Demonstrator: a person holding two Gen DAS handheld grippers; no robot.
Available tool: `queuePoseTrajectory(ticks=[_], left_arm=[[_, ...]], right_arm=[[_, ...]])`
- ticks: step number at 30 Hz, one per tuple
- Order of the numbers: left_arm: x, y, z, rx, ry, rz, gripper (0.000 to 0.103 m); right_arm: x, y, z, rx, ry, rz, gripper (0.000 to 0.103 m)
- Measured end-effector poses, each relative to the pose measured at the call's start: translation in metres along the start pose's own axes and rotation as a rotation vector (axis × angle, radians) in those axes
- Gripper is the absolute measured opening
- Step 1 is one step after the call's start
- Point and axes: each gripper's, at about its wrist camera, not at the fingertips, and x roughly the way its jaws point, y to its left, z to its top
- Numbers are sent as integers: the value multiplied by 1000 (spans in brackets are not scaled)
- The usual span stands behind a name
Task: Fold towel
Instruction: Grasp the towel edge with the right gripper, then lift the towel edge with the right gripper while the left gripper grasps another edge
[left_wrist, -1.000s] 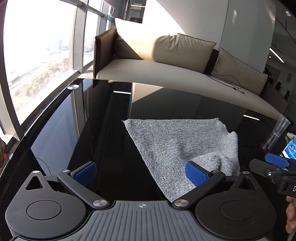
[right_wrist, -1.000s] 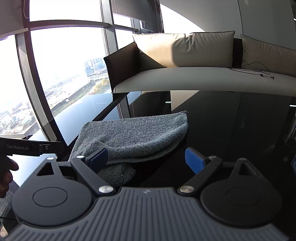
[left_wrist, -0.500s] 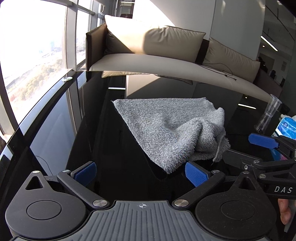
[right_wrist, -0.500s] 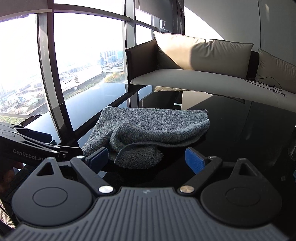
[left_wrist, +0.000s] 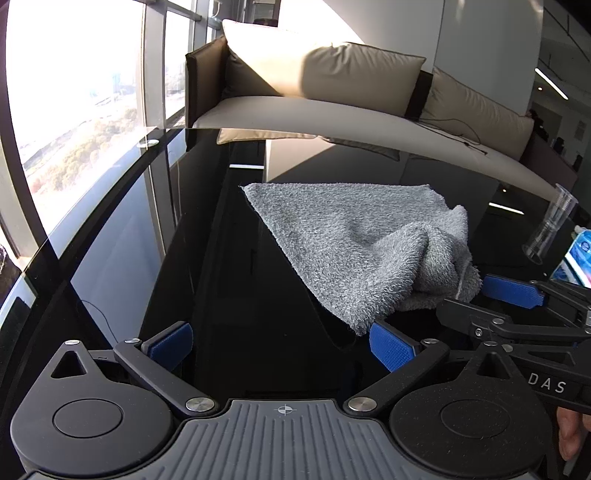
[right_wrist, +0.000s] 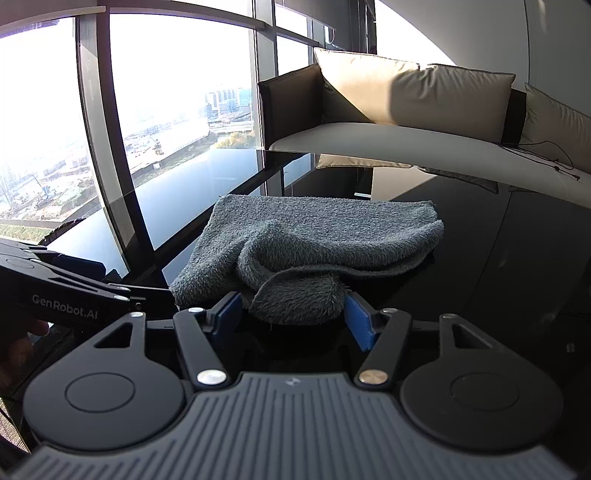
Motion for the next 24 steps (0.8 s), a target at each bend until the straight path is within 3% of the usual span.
queuePoseTrajectory(ticks=[4,8,10,16,24], left_arm=[[0,0,0,5,0,3,102],[0,1,1,2,0,3,102],[0,0,1,1,-1,3,102],[-1,-1,0,12,2,-5,102],[-9,-15,-5,66,-14,-57,102]], right_arm=[[4,2,-2,3,11,-16,48],[6,0,-3,12,17,-36,19],[6,-3,-3,24,18,-36,12],[-7,-17,4,145,-17,29,8],[-20,-43,12,423,-39,228,8]])
